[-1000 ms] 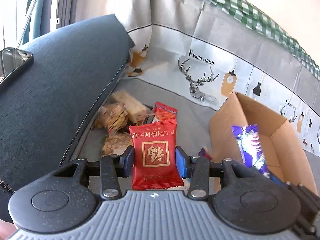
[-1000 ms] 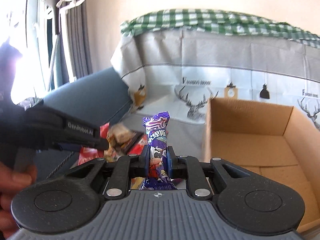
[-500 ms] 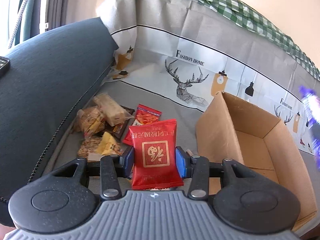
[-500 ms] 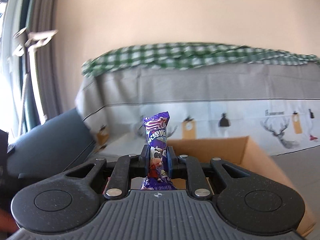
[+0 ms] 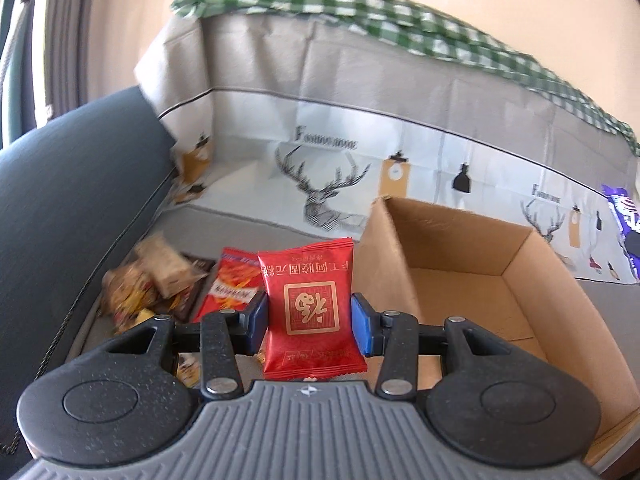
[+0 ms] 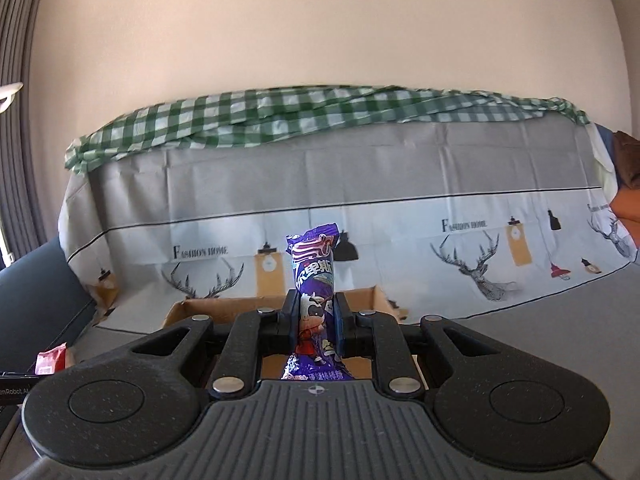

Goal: Organize snacks
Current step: 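Carry both snacks over the cardboard box and open both grippers to drop them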

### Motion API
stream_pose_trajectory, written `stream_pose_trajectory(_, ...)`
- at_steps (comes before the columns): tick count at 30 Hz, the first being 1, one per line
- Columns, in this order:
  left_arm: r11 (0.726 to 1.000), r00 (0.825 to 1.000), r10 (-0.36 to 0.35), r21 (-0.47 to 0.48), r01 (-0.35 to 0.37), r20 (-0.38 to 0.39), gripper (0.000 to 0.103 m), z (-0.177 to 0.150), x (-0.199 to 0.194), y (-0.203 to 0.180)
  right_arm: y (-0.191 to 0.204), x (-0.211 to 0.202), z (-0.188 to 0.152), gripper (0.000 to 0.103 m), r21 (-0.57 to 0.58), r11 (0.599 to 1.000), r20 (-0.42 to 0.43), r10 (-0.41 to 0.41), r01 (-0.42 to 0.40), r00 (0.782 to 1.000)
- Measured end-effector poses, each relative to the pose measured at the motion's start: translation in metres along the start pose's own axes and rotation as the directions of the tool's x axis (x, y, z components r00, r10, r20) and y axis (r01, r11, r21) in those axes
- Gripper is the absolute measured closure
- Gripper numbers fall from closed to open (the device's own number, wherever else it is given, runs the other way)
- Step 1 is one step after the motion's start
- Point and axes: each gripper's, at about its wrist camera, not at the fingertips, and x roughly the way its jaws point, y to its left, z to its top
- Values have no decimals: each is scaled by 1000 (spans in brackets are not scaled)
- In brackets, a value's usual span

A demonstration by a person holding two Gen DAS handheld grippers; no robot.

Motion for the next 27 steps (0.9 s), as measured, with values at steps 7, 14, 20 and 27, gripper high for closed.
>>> stream_pose_trajectory(7,992,995,-67,116,58,68,55,2,5,-43,-15,4,-4,86,-23,1000,-18,-20,19,1000)
stream_pose_trajectory(14,979,984,-127,174,104,123,55,6,17,-78,-23,8,-7,86,-35,998,-40,-45,44,998)
stream_pose_trajectory(20,974,980,-163,179,141,113,55,4,21,-86,-24,13,-9,86,-52,997,-56,-60,57,997)
stream_pose_trajectory(27,971,977,-189,170,170,101,55,3,22,-90,-23,17,-10,86,-56,996,-72,-68,64,995)
